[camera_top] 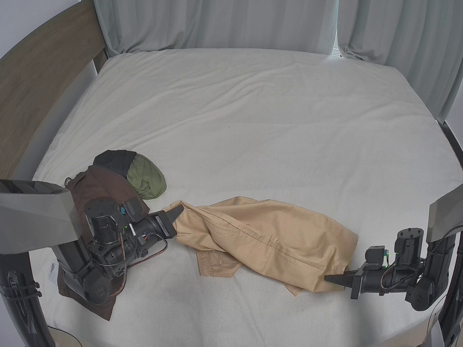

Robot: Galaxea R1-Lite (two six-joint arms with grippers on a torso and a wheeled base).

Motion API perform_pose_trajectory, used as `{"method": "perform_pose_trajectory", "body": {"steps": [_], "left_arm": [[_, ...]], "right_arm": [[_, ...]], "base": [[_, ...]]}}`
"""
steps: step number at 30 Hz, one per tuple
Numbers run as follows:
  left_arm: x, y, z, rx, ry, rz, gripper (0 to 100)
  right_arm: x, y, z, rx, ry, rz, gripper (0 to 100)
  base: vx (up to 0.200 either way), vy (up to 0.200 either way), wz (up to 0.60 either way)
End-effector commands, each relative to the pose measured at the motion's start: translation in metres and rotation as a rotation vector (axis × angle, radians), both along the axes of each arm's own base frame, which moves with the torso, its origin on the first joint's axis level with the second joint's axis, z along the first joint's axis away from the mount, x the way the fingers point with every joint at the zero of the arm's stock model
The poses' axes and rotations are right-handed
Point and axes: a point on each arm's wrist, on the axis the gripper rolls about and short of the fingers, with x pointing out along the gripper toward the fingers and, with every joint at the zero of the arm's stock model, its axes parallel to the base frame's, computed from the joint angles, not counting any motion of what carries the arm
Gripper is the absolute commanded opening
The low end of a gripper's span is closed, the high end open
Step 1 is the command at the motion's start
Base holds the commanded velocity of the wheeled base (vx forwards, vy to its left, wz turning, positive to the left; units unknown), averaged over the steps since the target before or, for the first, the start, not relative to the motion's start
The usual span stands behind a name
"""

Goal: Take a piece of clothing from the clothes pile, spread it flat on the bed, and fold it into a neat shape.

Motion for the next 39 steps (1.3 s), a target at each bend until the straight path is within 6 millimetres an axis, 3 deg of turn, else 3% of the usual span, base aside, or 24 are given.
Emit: {"method": "perform_pose_trajectory", "body": {"steps": [1, 6, 14, 25, 39], "left_arm": [[0.000, 0.000, 0.001, -0.001, -0.002, 0.000, 0], [0.001, 0.000, 0.002, -0.004, -0.009, 0.002, 0], [0.002, 0.002, 0.016, -0.023, -0.052, 0.010, 0], [0.001, 0.002, 0.060, -0.142, -0.168, 0.002, 0], [-0.003, 0.011, 0.087, -0.195, -0.237, -0.032, 0]], "right_arm": [[0.000, 0.000, 0.001, 0.000, -0.005, -0.001, 0], [0.004, -0.005, 0.007, 0.009, -0.037, -0.027, 0], [0.007, -0.005, 0.038, 0.106, -0.104, -0.073, 0], [0.022, 0.002, 0.086, 0.280, -0.211, -0.102, 0], [0.024, -0.003, 0.097, 0.292, -0.263, -0.117, 0]], "base": [[0.000, 0.000, 0.00], [0.000, 0.000, 0.00], [0.000, 0.000, 0.00], [0.000, 0.000, 0.00], [0.000, 0.000, 0.00]]}}
